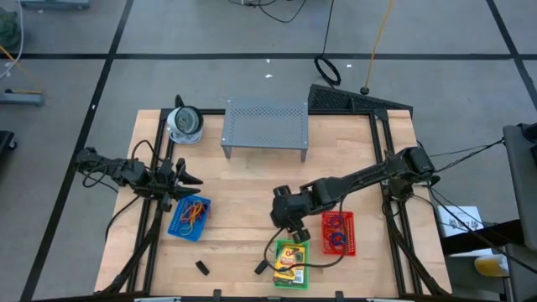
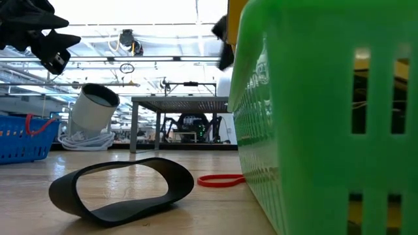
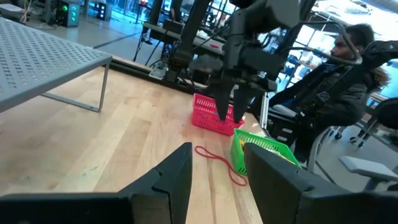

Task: Pick & Place Office Desk Supplies
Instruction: Put the red rubber band into the blue bin

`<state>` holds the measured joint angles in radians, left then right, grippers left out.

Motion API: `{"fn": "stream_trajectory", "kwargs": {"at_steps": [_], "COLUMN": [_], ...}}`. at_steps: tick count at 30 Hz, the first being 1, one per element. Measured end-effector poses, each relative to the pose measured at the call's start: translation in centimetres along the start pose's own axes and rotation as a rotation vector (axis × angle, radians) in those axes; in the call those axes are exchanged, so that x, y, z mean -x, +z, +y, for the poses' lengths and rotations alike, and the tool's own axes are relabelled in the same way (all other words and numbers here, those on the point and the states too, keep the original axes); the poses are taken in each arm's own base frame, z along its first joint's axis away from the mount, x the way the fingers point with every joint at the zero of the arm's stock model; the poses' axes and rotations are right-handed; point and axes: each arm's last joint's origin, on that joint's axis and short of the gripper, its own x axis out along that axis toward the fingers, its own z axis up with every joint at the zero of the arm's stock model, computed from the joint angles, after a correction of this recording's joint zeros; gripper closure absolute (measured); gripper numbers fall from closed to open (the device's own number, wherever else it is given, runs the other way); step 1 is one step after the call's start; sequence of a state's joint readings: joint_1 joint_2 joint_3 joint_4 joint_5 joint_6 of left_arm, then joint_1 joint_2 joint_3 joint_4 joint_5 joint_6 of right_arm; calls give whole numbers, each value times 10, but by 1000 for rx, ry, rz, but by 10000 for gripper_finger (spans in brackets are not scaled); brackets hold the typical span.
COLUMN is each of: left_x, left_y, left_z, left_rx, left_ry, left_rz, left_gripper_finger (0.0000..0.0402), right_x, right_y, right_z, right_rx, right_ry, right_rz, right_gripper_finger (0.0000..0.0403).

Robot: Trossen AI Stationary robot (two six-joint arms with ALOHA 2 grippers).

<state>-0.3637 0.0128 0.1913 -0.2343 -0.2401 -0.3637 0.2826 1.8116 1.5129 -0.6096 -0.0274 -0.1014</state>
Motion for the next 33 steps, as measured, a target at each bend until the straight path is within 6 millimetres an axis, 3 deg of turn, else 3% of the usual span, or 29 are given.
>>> {"fn": "stream_trajectory", "kwargs": {"at_steps": [5, 14, 17, 22, 33], "left_x": [0, 0, 0, 0, 0], "left_y": [0, 0, 0, 0, 0], "left_z": [0, 0, 0, 0, 0], "left_rx": [-1, -1, -1, 0, 1], "left_ry": [0, 0, -1, -1, -3], "left_rz": [-1, -1, 0, 0, 1], "left_gripper_finger": [247, 247, 247, 247, 247], "right_x": [-1, -5, -21, -37, -39], "right_y": [-12, -30, -33, -39, -37], "right_z": [-6, -24, -31, -33, -19], "right_rx": [39, 130, 133, 123, 282], "right_ry": [109, 139, 224, 290, 318], "right_rz": [101, 245, 244, 275, 261], "right_gripper_finger": [248, 248, 248, 248, 248]}}
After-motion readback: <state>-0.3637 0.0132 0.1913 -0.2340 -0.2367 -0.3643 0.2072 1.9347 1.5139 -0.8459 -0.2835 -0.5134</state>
